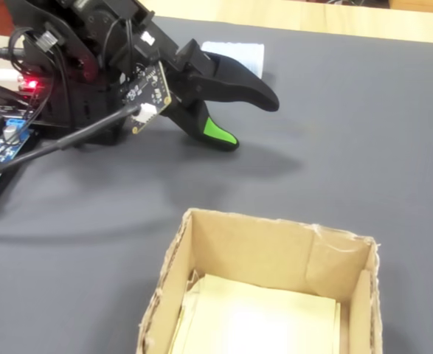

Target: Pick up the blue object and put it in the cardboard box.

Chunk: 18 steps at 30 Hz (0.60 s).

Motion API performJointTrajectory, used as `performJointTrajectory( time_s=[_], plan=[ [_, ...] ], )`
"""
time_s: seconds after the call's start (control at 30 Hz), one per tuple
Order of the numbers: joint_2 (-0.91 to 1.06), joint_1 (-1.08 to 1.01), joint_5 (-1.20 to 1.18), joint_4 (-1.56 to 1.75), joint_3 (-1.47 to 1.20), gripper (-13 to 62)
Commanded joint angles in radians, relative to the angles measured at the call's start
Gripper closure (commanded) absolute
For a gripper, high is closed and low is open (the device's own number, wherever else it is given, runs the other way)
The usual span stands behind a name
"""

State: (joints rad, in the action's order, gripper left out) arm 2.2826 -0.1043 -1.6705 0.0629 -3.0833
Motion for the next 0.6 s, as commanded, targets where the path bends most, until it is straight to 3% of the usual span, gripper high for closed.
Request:
performJointTrajectory(
  time_s=[0.0, 0.57],
  plan=[
    [0.081, -0.008, -0.023, -0.101, -0.035, 15.6],
    [0.081, -0.005, -0.031, -0.097, -0.035, 15.6]
  ],
)
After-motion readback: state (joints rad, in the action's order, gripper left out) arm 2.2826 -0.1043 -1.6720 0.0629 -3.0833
